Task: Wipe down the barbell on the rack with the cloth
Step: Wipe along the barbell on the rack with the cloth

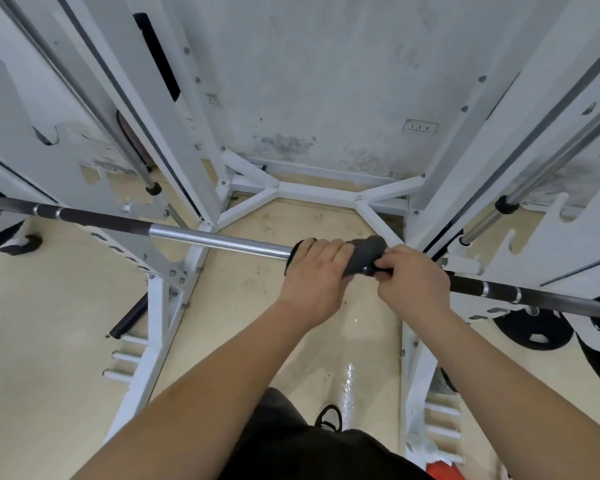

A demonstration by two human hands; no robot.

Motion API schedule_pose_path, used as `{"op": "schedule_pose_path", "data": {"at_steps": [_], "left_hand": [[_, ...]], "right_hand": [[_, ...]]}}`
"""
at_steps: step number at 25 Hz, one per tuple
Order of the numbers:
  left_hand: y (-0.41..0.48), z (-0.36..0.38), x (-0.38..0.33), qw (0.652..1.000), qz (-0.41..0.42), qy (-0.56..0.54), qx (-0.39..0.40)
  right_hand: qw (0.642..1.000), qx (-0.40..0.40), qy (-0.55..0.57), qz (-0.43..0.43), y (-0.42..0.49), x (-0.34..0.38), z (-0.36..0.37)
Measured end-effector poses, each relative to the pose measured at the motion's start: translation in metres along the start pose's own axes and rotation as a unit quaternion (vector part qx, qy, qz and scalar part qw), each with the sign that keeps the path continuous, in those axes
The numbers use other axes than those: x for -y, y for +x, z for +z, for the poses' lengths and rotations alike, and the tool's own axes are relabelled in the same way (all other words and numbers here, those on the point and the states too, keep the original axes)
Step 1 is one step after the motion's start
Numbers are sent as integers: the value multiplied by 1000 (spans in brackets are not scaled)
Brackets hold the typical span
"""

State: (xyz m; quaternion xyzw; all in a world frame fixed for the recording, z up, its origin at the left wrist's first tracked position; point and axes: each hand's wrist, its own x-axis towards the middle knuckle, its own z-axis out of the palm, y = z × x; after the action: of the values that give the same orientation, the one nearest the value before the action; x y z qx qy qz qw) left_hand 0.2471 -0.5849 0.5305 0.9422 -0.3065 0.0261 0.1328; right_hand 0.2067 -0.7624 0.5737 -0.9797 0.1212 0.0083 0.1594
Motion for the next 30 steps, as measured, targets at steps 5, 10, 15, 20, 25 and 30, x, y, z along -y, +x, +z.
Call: {"op": "schedule_pose_path", "data": {"at_steps": [5,10,15,20,25,30], "left_hand": [[-70,-34,97,939,-321,-44,-119],[-106,-47,109,552,-628,-506,-211],[-60,-65,166,383,-588,-635,-323],[-1,-53,62,312,-575,-736,-176],[-9,-53,14,349,-559,-744,-112],[14,-27,21,365,-629,-646,-234]], "right_hand": [[992,4,119,-38,12,42,2],[979,26,178,-95,30,122,25],[989,32,113,-94,36,130,34],[997,17,56,-39,24,92,25],[998,27,-39,-30,3,28,3],[1000,0,-24,-15,-9,-12,0]]}}
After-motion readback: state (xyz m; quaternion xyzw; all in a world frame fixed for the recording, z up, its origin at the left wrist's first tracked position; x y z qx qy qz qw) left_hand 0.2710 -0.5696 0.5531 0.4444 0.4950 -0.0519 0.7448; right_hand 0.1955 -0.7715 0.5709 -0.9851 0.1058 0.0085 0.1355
